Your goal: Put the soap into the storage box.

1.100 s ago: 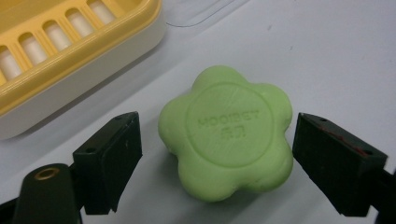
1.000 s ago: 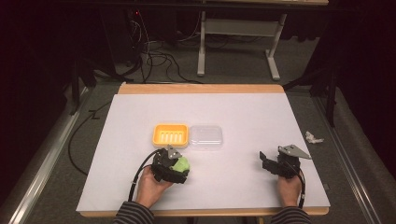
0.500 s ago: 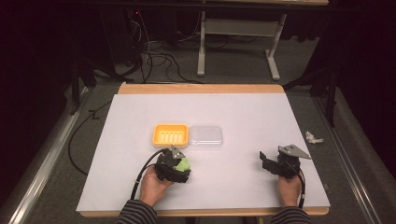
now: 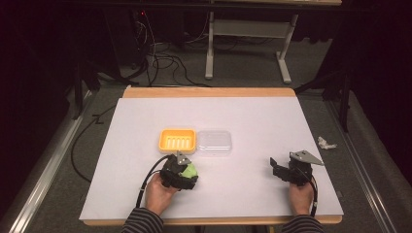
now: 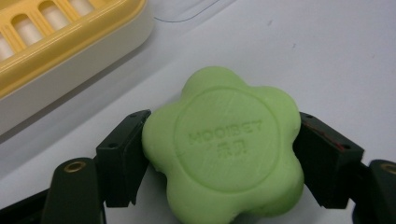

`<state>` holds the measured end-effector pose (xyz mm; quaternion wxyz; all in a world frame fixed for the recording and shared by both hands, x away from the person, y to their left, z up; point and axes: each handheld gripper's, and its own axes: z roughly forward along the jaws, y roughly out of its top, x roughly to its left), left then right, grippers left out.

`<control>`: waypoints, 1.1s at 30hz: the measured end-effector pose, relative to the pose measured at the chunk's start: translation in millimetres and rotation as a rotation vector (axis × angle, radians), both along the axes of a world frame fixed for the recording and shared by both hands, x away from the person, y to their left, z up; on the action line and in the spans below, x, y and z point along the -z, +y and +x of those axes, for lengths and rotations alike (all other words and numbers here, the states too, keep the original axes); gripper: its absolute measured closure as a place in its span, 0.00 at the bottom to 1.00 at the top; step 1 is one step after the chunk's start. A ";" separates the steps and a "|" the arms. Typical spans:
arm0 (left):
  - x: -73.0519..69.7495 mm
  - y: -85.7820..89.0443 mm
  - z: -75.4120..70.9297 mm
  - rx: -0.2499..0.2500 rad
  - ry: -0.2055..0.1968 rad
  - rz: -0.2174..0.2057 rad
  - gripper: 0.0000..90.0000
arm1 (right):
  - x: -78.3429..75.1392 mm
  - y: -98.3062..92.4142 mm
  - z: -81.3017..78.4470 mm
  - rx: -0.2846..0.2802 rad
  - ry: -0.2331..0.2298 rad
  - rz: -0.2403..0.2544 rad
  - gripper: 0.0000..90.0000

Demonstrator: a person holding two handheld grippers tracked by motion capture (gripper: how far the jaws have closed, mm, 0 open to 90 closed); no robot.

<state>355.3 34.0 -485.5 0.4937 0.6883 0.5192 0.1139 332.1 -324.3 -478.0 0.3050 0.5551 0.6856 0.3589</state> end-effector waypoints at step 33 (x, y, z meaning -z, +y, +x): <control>-31.6 20.1 -6.3 0.003 -0.053 -0.082 0.31 | 0.1 0.6 0.8 0.004 0.012 -0.001 0.23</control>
